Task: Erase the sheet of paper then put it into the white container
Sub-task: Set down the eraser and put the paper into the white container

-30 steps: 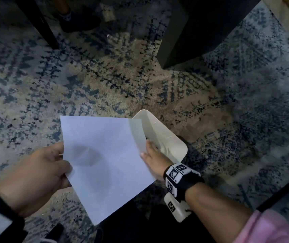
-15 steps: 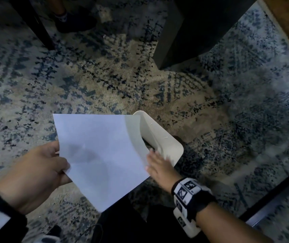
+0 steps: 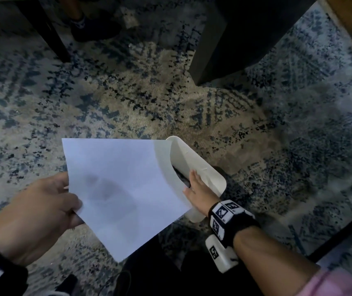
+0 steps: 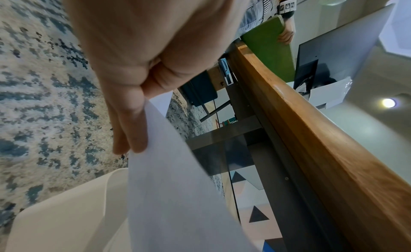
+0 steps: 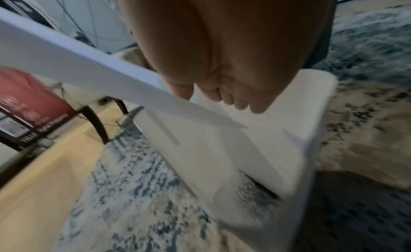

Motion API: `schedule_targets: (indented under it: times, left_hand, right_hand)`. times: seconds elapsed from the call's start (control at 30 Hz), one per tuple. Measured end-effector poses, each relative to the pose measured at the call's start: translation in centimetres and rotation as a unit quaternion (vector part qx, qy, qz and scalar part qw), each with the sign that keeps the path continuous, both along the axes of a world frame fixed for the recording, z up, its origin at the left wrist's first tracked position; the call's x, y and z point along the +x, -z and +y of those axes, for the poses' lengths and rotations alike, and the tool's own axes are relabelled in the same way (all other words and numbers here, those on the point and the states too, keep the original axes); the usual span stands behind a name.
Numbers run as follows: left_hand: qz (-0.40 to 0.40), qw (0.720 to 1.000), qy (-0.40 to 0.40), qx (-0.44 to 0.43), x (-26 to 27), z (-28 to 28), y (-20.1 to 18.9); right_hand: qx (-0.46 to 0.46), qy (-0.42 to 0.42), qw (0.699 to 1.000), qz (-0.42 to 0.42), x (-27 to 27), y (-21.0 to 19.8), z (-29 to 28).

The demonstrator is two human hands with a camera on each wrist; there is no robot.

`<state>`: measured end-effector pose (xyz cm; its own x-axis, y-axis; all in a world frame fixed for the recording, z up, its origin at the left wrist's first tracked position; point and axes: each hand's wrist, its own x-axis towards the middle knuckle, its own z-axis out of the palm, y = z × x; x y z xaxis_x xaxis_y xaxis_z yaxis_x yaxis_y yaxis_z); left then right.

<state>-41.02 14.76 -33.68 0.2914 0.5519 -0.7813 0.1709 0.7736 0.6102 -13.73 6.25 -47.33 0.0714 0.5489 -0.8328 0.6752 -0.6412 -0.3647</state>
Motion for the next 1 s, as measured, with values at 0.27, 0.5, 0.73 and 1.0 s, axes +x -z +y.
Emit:
schedule_targets:
  times: [0.27, 0.5, 0.73, 1.0]
  left_hand:
    - [-0.002, 1.000, 0.003, -0.005, 1.0, -0.2, 0.1]
    - [0.012, 0.999, 0.030, -0.003, 0.9, -0.5, 0.1]
    - [0.015, 0.999, 0.043, -0.005, 2.9, -0.8, 0.5]
    - [-0.020, 0.999, 0.047, -0.007, 1.3, -0.9, 0.3]
  right_hand:
    - [0.141, -0.085, 0.971, 0.172, -6.1, -2.7, 1.0]
    - [0.016, -0.036, 0.998, -0.059, -1.1, -0.4, 2.3]
    - [0.214, -0.194, 0.937, 0.197, -9.0, -5.8, 1.4]
    - [0.058, 0.001, 0.998, 0.017, -1.7, 1.5, 1.6]
